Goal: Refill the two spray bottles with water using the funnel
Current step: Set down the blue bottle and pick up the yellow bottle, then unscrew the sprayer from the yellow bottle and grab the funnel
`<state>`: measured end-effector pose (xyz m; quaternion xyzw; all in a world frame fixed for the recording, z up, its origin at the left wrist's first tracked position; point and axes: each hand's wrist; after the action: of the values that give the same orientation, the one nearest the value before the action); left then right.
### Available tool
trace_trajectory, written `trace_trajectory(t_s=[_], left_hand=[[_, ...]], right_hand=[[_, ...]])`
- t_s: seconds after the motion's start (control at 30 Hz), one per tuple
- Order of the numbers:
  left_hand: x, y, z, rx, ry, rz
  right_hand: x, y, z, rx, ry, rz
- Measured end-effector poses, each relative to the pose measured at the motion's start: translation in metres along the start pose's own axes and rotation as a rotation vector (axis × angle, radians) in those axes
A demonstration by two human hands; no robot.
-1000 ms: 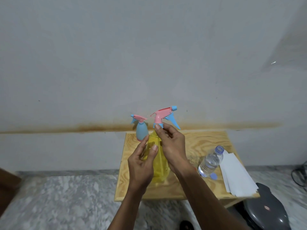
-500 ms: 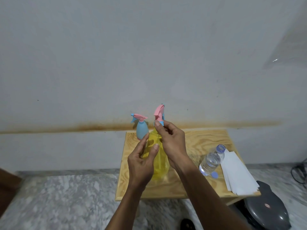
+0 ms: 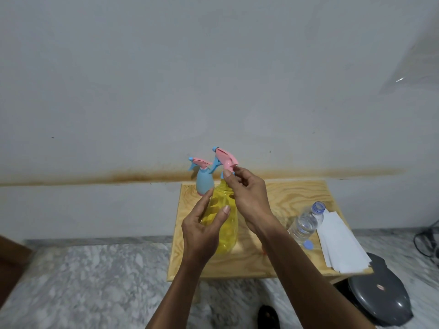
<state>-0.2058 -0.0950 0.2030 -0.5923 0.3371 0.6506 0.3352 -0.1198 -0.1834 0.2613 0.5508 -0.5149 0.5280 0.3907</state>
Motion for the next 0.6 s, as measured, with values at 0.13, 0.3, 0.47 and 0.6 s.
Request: trace_trajectory(t_s=[0.13, 0.3, 0.47, 0.6], left_hand=[[0.006, 0.003, 0.007, 0.012, 0.002, 0.017], [0.017, 0.009, 0.017, 0.035, -0.052, 0.053], [0.052, 0.015, 0.036, -0.017, -0.198, 0.092], [0.074, 0.01, 0.041, -0.039, -0.21, 0.188]], right_hand=[[-0.004, -0.002, -0.002, -0.028, 0.009, 0.007], [0.004, -0.012, -0.004, -0.138, -0.186, 0.019], [0.014, -0.034, 0.013, -0.32, -0.387, 0.072], [0.0, -0.043, 0.037, -0.46, -0.381, -0.032]])
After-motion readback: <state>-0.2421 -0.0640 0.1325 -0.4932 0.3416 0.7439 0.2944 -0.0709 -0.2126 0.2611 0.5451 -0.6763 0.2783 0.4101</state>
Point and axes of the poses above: each hand's wrist, its own y-axis away from the middle knuckle, its own z-axis out of the back of the hand, x = y × z, and after that the axes turned 11 degrees about z, right-handed
